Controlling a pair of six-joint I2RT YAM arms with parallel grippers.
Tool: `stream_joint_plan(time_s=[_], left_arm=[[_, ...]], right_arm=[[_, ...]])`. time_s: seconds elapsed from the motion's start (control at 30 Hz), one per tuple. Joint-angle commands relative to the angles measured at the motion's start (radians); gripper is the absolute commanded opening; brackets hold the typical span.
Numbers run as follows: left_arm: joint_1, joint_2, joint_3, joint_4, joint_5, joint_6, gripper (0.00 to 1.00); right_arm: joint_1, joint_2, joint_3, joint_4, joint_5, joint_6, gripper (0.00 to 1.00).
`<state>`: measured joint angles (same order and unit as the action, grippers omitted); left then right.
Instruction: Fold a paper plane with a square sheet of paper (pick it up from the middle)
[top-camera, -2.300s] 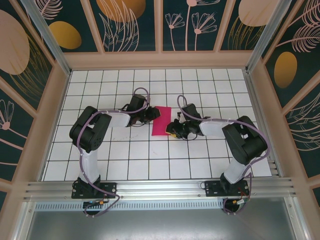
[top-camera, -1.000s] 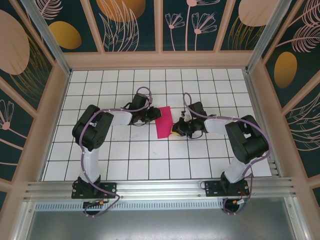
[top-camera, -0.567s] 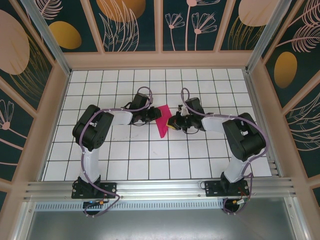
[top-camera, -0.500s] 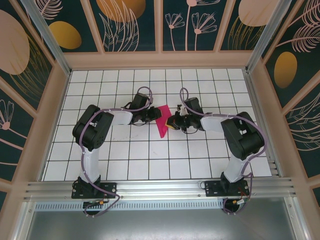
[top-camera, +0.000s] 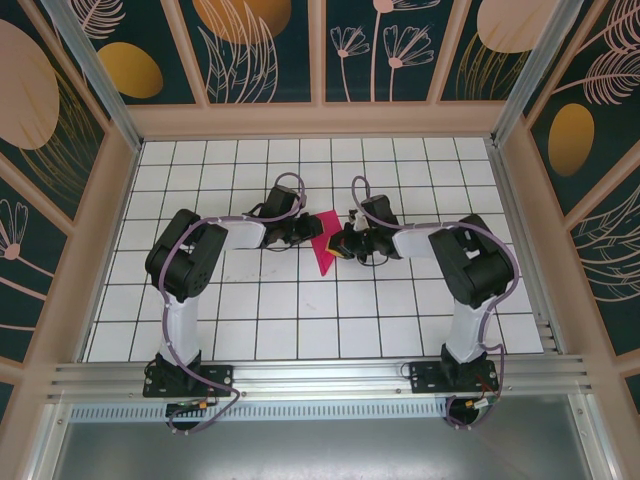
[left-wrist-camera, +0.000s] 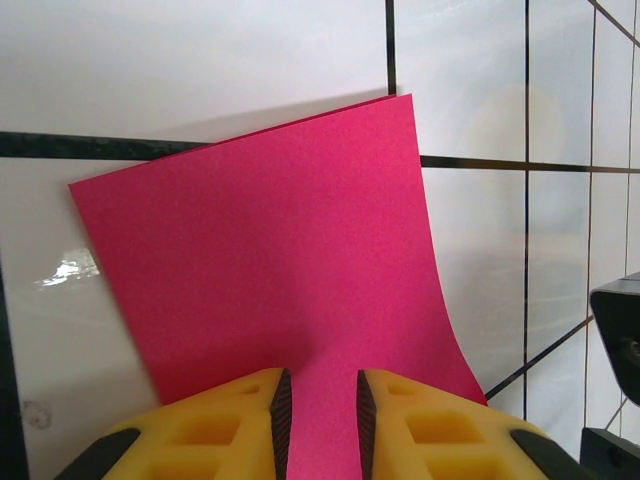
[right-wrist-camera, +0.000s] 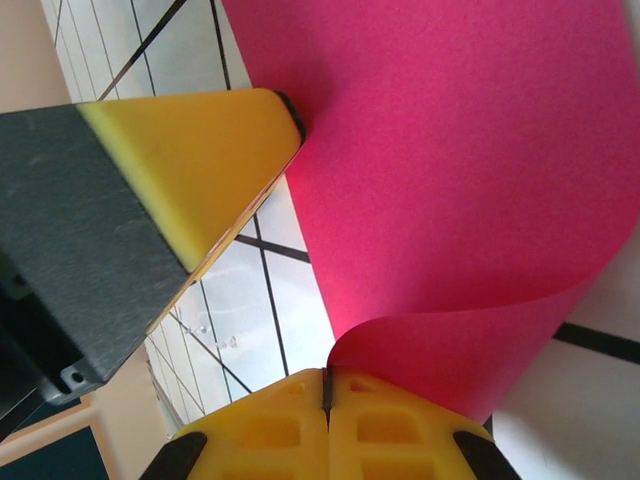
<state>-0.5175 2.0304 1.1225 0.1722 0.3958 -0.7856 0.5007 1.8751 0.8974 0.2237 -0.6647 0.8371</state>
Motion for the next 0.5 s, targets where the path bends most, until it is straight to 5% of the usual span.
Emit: stream_joint_plan(time_s=[0.0, 0.23, 0.47], left_arm=[[-0.001, 0.011, 0.022, -0.043, -0.036, 0.030, 0.28], [-0.001, 0.001, 0.034, -0.062, -0.055, 0.036, 0.28], [-0.001, -0.064, 0.021, -0.082, -0.212, 0.039, 0.25]], right_arm=[[0.008, 0.021, 0.031, 0.036, 0.022, 0.005, 0.00], [0.009, 0.041, 0.049, 0.031, 0.025, -0.015, 0.00], [0.009, 0.038, 0.051, 0.020, 0.028, -0.031, 0.00]])
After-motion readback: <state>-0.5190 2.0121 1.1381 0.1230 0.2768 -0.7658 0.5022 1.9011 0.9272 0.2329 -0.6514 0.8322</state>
